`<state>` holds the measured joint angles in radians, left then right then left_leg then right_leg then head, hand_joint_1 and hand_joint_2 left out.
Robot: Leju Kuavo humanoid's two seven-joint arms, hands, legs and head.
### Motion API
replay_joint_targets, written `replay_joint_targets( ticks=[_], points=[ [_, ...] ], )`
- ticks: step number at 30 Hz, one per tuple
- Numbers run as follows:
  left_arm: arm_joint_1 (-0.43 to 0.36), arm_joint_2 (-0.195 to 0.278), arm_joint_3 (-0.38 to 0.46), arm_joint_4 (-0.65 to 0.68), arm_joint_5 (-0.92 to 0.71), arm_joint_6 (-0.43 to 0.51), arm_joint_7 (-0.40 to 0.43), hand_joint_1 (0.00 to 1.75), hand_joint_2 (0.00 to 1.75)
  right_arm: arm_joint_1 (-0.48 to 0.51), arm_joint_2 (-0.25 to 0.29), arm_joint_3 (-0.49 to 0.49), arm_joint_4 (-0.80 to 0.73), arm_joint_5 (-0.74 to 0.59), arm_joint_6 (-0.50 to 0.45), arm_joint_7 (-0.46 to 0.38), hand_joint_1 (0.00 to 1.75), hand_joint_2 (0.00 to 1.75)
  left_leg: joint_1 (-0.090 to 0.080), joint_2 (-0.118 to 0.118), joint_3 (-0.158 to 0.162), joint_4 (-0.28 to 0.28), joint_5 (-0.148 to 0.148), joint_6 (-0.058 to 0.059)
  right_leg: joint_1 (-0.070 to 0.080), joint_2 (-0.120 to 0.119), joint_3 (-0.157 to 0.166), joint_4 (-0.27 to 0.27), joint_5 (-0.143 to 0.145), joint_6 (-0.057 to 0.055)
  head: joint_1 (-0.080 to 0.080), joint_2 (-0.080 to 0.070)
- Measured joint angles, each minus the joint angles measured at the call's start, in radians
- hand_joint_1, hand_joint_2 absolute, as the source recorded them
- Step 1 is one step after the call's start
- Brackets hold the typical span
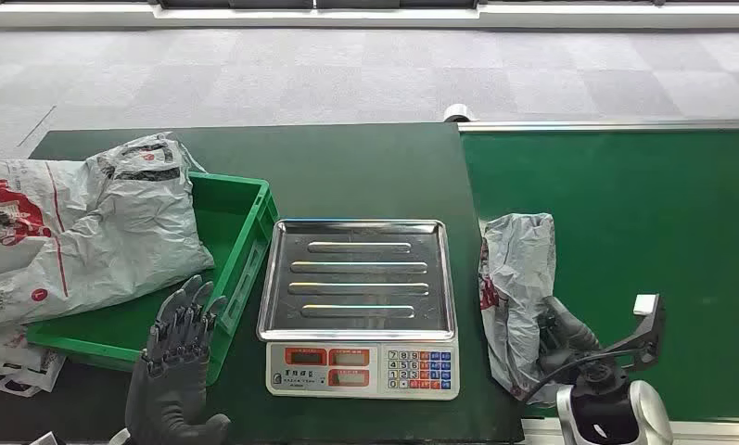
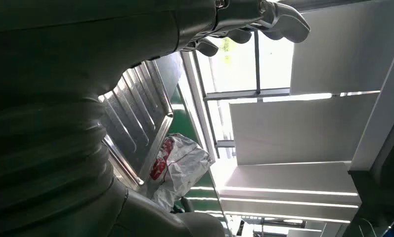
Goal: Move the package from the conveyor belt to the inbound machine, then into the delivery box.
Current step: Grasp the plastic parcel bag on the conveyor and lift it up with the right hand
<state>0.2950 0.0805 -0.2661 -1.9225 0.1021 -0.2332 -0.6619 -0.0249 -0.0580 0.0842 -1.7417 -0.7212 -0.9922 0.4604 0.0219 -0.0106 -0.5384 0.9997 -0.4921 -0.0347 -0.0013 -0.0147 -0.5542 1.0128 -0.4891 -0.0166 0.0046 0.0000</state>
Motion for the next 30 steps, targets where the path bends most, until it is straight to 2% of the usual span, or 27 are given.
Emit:
replay_joint_targets(
  ticks=[7,12,19,23,27,30],
  points=[
    [-0.006,-0.017,0.015,0.007,-0.012,-0.045,0.000,0.00,1.75,0.002,0.007,-0.054,-0.119,0.012,0.002,0.029,1.75,1.75,-0.002,-0.002,-0.001,0.002,0.000,0.002,-0.002,-0.001,0.002,0.000,0.000,0.001,0.000,0.000],
    [-0.018,-0.033,0.023,0.022,-0.023,-0.080,-0.003,0.00,1.75,-0.005,0.011,-0.091,-0.216,0.074,0.002,0.030,1.75,1.75,-0.003,-0.002,-0.007,0.003,-0.001,0.004,-0.004,-0.001,0.003,0.000,0.000,0.003,0.000,0.000],
    [-0.050,-0.050,0.024,0.052,-0.037,-0.111,-0.003,0.00,1.75,-0.091,0.011,-0.092,-0.258,0.138,0.002,0.030,1.75,1.75,-0.004,-0.002,-0.006,0.003,0.000,0.006,-0.004,-0.001,0.003,0.000,0.002,0.005,0.000,0.000],
    [-0.060,-0.055,0.023,0.068,-0.047,-0.129,-0.015,0.00,1.75,-0.187,0.002,-0.055,-0.242,0.133,0.002,0.030,1.75,1.75,-0.004,0.000,-0.009,0.003,0.000,0.006,-0.004,0.000,0.003,0.000,0.002,0.006,0.000,0.000],
    [-0.087,-0.063,0.020,0.087,-0.058,-0.135,-0.025,0.00,1.75,-0.358,-0.002,0.048,-0.152,0.140,0.002,0.030,1.75,1.75,-0.004,0.001,-0.004,0.004,0.002,0.006,-0.004,0.001,0.002,0.000,0.004,0.006,0.000,0.000],
    [-0.100,-0.069,0.017,0.099,-0.058,-0.135,-0.026,0.00,1.75,-0.438,0.000,0.120,-0.092,0.150,0.003,0.035,1.75,1.75,-0.004,-0.002,-0.002,0.004,0.005,0.007,-0.004,-0.002,0.002,0.000,0.005,0.006,0.000,0.000]
  ],
)
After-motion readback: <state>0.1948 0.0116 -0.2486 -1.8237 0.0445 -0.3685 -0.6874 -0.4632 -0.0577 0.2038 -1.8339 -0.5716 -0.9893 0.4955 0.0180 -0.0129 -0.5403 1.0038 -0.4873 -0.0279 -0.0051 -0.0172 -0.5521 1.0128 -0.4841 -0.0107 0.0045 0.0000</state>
